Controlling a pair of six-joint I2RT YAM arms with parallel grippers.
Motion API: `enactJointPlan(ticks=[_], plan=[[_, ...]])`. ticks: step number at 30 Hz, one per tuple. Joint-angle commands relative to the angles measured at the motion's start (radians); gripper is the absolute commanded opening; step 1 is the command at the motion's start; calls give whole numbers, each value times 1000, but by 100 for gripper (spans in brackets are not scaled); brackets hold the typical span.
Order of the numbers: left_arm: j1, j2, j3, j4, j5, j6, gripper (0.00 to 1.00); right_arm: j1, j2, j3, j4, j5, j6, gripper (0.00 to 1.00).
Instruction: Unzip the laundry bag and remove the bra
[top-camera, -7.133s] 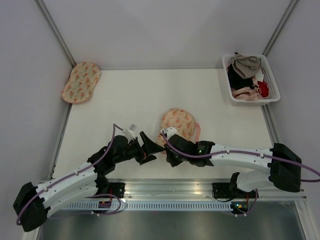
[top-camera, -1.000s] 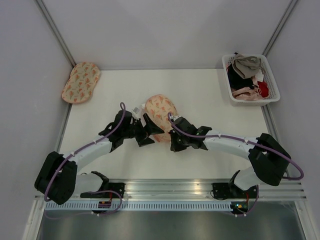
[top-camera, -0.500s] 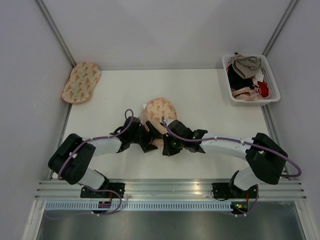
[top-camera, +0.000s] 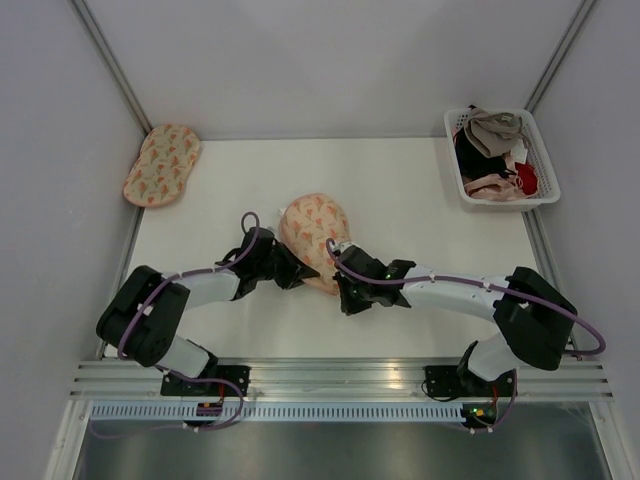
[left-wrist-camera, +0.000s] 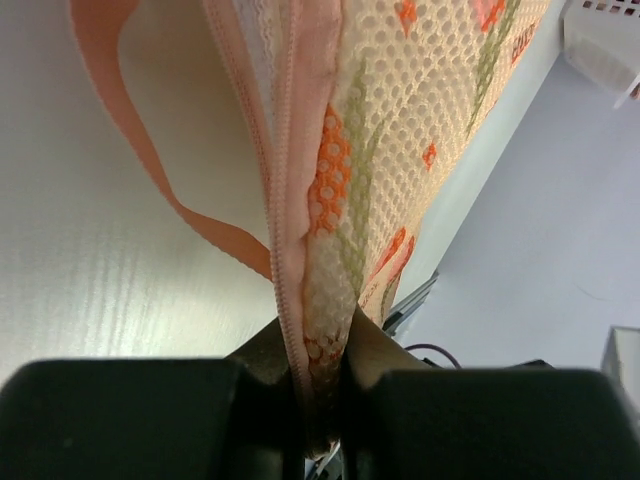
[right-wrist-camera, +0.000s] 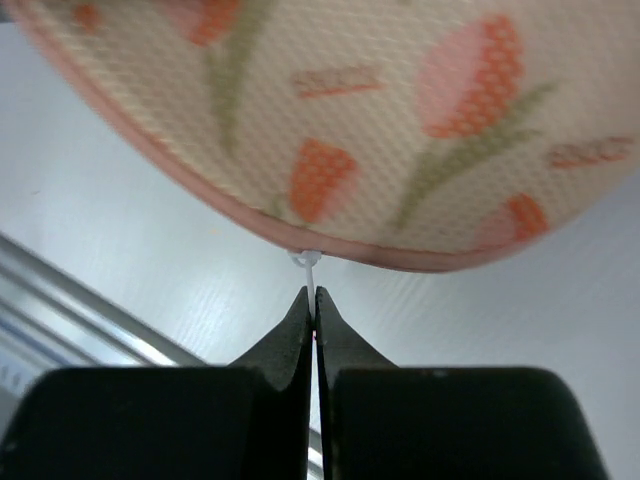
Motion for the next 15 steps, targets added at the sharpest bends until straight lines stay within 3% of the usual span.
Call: enactJointPlan(ticks=[1,8,15], plan=[[27,-37,42,-13,19,72,6,-2,36,8,-170,179,14,0],[30,32,113,-99,183,274,2,-103,58,2,-233,376,42,0],[6,133,194,-200,409,481,2,-174,162,118,-242,509,-58,0]])
